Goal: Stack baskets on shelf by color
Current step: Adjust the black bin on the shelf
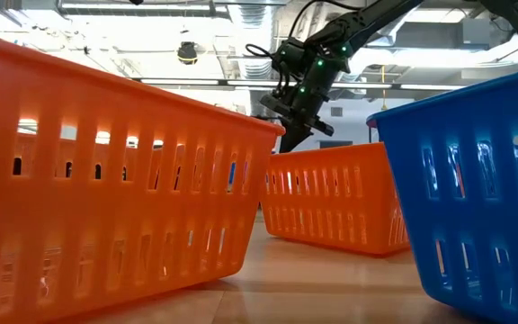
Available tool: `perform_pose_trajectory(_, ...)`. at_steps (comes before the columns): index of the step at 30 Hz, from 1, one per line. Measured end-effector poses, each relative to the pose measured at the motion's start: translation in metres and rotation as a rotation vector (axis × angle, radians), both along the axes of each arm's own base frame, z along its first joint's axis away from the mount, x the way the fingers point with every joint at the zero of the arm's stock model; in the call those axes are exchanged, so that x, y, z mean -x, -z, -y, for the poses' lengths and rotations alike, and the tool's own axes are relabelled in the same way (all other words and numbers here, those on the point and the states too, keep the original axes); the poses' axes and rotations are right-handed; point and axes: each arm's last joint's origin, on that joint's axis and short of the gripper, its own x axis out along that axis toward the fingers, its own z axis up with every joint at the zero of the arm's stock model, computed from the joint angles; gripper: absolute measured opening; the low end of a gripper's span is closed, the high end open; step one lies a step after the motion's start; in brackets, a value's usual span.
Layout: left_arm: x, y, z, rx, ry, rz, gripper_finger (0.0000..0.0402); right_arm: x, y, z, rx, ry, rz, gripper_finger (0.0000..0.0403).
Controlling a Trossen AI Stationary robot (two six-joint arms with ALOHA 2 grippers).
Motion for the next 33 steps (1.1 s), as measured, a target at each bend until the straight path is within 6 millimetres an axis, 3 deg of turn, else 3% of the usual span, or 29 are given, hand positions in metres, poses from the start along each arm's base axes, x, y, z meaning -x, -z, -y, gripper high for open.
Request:
perform_pose_trajectory(14,0.0,0.0,0.0,0.004,-0.006,0.005,0.0,-0.003,0.0,-0.005,-0.002,-0.017,-0.001,0.0)
perform_pose_trajectory(19,0.0,0.0,0.0,0.005,-0.007,0.006,0.0,-0.007,0.012,-0.006,-0.007,-0.021,-0.023,0.0001)
perform_pose_trajectory(23,0.0,0.0,0.0,0.005,-0.007,0.007,0.0,-0.009,0.023,-0.004,-0.02,-0.022,-0.051,0.0001)
perform_pose_trajectory(33,0.0,0.0,0.0,0.006,-0.007,0.007,0.0,-0.007,0.025,0.012,0.004,0.004,-0.023,0.0001)
